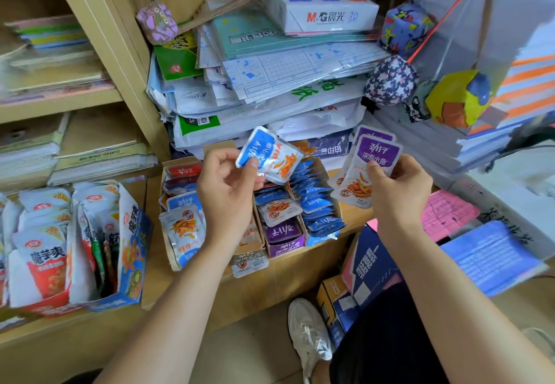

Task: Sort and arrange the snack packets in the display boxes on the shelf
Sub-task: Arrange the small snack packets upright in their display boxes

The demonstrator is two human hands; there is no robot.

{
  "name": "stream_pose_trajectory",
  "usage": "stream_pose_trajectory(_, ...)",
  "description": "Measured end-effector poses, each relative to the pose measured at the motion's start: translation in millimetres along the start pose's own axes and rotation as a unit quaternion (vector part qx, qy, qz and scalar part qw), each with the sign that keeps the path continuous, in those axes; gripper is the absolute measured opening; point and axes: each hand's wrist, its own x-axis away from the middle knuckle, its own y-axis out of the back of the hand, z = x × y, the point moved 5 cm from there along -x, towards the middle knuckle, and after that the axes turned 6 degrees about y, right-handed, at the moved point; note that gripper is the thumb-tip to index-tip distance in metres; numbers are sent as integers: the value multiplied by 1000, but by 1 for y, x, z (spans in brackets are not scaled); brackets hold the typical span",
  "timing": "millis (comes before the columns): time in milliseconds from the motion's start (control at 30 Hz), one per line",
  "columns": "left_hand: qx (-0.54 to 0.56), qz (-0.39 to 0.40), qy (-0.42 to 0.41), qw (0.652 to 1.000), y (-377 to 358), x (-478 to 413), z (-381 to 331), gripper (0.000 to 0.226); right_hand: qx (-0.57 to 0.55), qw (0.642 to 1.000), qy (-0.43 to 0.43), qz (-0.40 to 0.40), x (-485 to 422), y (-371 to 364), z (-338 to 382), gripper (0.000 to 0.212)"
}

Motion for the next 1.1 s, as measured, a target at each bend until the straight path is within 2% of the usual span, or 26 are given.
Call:
stream_pose_trajectory(133, -40, 47, -3, 998, -30, 0, 16, 21, -12, 1000, -10, -10, 0, 4, -2, 12)
stream_pose_trajectory(233, -122, 77, -37, 989, -46, 1, 27, 15, -22, 1000, -17, -11, -1, 7, -4, 14)
stream_pose_trajectory(367, -222, 101, -104, 964, -59, 4, 27, 8, -29, 999, -31, 5, -3, 8, -8, 19)
stream_pose_trajectory(467, -339, 101, -135, 925, -64, 7, 32, 8, -37, 998, -40, 18, -2, 6, -10, 18)
stream_pose_trajectory(567, -392, 139, -104, 903, -64, 4, 43, 8, -45, 998, -28, 25, -1, 6, -6, 15)
stream_pose_trajectory(633, -358, 228, -56, 904, -62, 0, 48, 13, -66, 997, -11, 32, 0, 7, 0, 12)
stream_pose_trajectory(700, -317, 303, -4, 899, -54, -3, 44, 31, -96, 994, 8, 49, 2, 6, 6, 7)
stream_pose_trajectory(800, -322, 299, -10, 898, -30, -5, 33, 47, -120, 988, 26, 93, 8, 0, 14, 3)
stream_pose_trajectory(933, -431, 317, -78, 841, -12, 7, 34, 60, -98, 982, 30, 156, 14, -12, 14, 9)
stream_pose_trajectory(1000, -448, 299, -101, 836, -10, 12, 37, 50, -78, 980, 33, 180, 16, -18, 11, 10)
stream_pose_trajectory(1100, -419, 222, -123, 872, -6, 8, 36, 20, -39, 977, 32, 207, 18, -24, 4, 12)
